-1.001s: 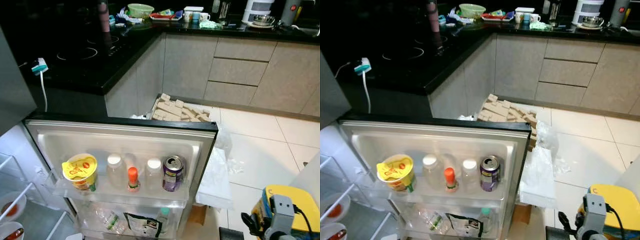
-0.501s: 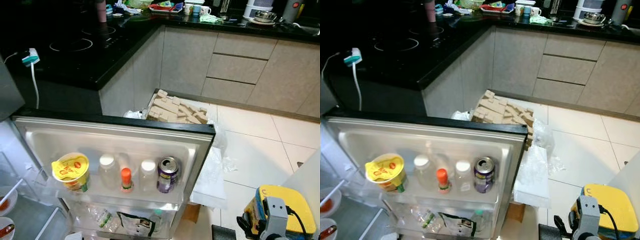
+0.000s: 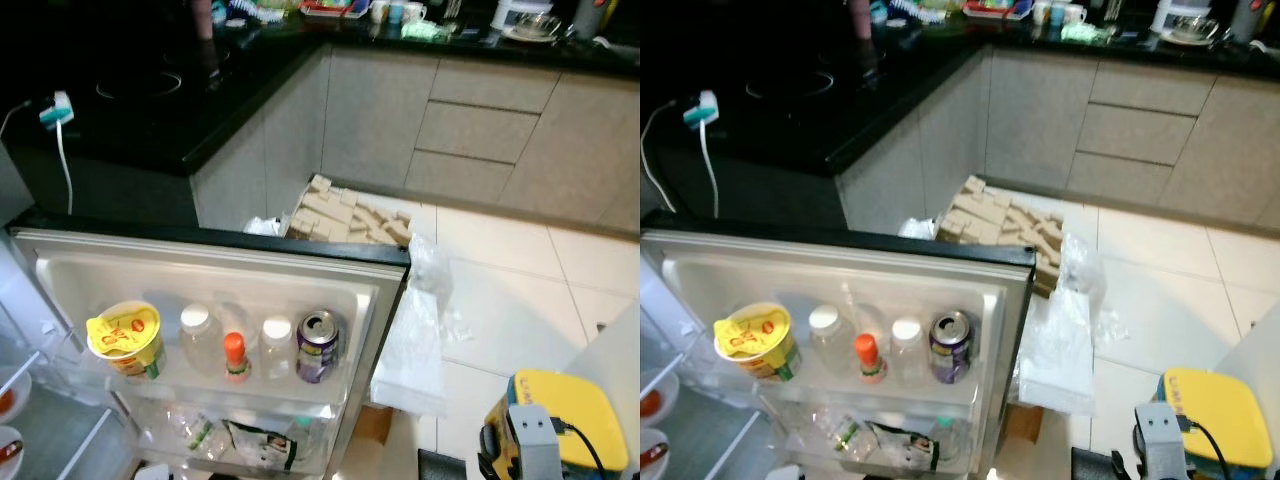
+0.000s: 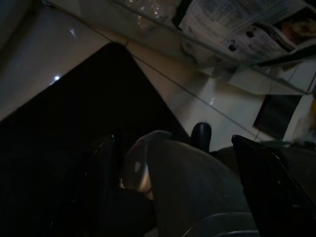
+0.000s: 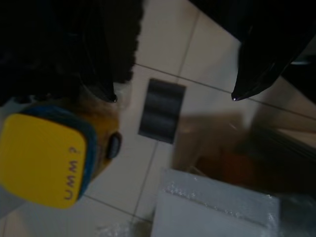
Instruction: Restocking fridge
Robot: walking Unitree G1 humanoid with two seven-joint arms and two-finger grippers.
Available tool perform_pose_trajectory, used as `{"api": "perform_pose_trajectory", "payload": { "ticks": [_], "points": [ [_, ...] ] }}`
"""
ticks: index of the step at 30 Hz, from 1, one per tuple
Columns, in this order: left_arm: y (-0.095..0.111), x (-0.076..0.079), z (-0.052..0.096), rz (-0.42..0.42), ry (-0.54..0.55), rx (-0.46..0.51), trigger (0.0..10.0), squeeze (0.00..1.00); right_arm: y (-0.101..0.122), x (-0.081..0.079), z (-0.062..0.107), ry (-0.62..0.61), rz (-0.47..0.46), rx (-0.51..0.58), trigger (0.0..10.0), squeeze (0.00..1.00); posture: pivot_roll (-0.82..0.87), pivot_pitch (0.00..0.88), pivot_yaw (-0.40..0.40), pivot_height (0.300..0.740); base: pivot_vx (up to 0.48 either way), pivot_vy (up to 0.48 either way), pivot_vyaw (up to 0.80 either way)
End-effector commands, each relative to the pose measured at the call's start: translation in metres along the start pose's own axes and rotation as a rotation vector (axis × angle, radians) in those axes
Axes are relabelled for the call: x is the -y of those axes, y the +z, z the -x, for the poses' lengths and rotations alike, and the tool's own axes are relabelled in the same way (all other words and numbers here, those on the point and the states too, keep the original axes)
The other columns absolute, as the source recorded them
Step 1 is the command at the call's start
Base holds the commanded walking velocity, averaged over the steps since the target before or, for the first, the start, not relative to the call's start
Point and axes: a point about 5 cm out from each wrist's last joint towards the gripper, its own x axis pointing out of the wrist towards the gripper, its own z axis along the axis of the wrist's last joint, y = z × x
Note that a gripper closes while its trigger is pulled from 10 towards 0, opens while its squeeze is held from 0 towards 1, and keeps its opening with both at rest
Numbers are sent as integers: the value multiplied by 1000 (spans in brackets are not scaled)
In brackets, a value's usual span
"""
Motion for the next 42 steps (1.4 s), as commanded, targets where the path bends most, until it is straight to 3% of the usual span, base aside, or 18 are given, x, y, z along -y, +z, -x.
{"api": "perform_pose_trajectory", "payload": {
  "ticks": [1,9,12,24,37,42],
  "points": [
    [-3,1,0,6,8,-11,10000,0,-9,3,4,31,-47,-42,10000,0,-5,0,-48,740,0,-472,0],
    [-3,0,0,12,26,-18,10000,0,-17,-3,6,129,-77,-77,10000,0,-7,0,-47,740,0,0,0],
    [-5,0,0,14,29,-25,10000,0,-17,-6,6,161,-41,-80,10000,0,-7,0,-47,740,0,0,692],
    [-6,0,0,11,40,-36,10000,0,-12,-8,5,210,-97,-51,10000,0,-6,0,-49,740,0,0,781],
    [-6,2,-1,14,24,-37,10000,0,-11,1,7,170,-126,-35,10000,0,-6,0,-49,740,0,0,780],
    [-7,2,0,14,26,-45,10000,0,-17,5,8,108,-115,-77,10000,0,-8,0,-48,740,0,0,0]
  ]
}}
